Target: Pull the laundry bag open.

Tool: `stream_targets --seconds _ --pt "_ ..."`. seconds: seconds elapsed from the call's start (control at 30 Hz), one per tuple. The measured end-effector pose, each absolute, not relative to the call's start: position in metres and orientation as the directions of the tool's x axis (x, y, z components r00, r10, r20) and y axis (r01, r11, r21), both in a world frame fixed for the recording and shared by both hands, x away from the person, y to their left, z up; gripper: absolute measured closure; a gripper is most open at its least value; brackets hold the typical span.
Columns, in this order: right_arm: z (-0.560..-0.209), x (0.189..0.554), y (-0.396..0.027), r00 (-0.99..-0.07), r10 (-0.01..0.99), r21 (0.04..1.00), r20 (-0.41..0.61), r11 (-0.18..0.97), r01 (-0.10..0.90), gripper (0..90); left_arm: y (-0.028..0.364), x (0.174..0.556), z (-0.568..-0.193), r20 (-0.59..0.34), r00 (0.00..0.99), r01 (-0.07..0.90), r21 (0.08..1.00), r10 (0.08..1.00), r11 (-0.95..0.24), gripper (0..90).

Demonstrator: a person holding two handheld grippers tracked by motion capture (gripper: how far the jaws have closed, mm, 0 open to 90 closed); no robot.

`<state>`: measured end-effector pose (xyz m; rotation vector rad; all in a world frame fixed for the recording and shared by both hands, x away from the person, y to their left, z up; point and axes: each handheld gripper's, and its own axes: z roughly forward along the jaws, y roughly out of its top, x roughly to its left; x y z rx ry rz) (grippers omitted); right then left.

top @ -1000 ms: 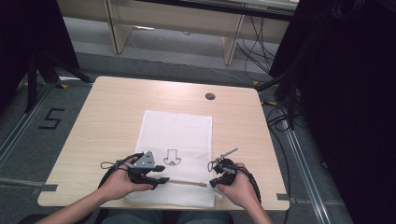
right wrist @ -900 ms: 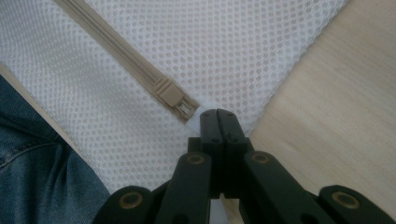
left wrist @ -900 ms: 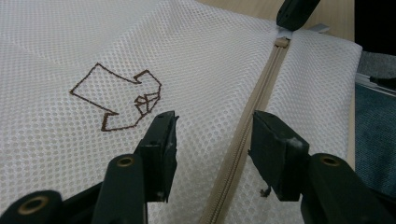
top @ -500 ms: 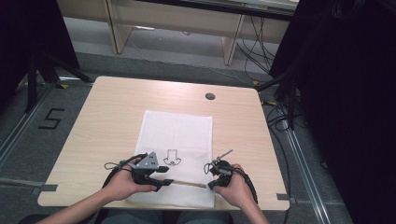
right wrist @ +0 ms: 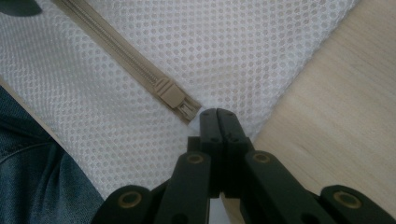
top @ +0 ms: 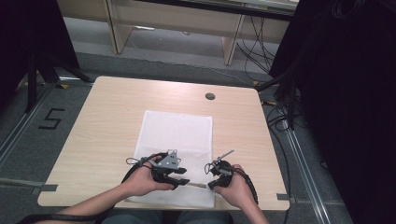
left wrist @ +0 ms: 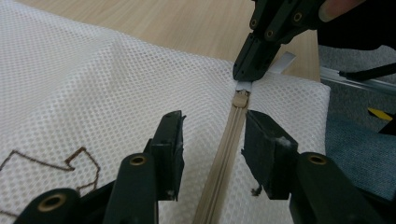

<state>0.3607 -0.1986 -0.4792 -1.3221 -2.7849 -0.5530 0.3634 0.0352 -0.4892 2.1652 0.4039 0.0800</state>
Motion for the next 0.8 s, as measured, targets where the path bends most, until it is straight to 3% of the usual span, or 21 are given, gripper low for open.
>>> stream_targets --seconds 0.43,0.8 --pt "-0.480 0.360 -0.199 -0.626 0.763 0.306 0.163 0.564 0.767 90.0 -0.001 0.366 -0.492 -0.091 0.959 0.241 0.759 0.269 -0.604 67.3" --pt "-0.479 0.360 -0.199 -0.612 0.771 0.306 0.178 0.548 0.779 90.0 -0.018 0.367 -0.498 -0.094 0.969 0.223 0.738 0.230 -0.637 69.4"
